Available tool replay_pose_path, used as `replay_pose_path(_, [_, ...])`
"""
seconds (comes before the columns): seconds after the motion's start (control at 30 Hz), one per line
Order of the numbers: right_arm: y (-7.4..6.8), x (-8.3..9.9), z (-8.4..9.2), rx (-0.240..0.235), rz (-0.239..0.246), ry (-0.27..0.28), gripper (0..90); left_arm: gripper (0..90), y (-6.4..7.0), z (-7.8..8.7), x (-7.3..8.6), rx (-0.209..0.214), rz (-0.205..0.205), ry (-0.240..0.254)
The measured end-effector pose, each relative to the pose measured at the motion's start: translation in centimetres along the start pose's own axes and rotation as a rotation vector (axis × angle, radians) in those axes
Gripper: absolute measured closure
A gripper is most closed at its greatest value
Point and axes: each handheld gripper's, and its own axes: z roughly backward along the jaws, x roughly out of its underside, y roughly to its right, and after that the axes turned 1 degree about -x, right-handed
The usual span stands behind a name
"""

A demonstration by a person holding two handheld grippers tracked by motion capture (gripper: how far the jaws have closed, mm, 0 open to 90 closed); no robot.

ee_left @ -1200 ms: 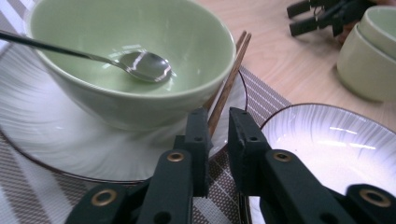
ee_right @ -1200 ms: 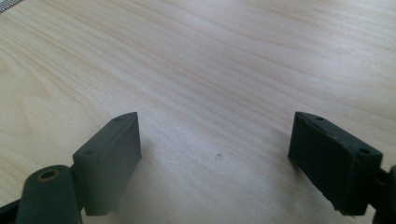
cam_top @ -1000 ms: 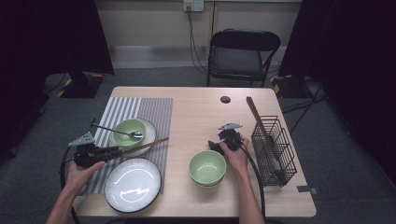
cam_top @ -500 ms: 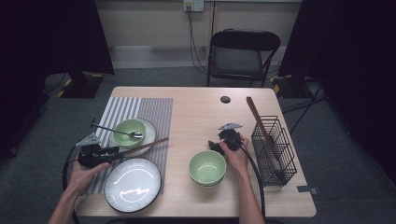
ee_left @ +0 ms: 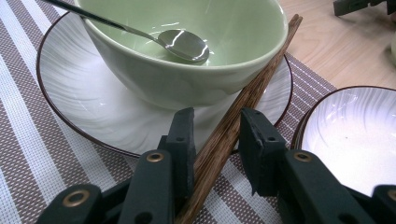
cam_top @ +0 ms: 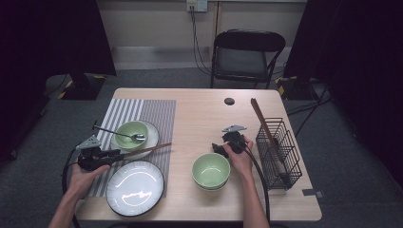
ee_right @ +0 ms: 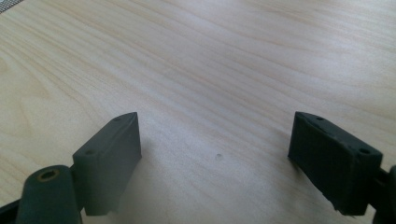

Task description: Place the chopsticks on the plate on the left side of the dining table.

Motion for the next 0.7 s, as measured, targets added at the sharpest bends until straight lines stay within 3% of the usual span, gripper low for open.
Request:
replay_pose_path(0.6, [0.00, 0.00, 0.00, 0.000, 0.000, 0.000, 16.1, 63.3, -0.62, 0.32, 0.05, -0.034, -0.009, 0.004])
replay_pose_path(0.7, [0.00, 0.00, 0.00, 0.000, 0.000, 0.000, 16.1, 63.1, -0.62, 0.36, 0.07, -0.036, 0.006, 0.004])
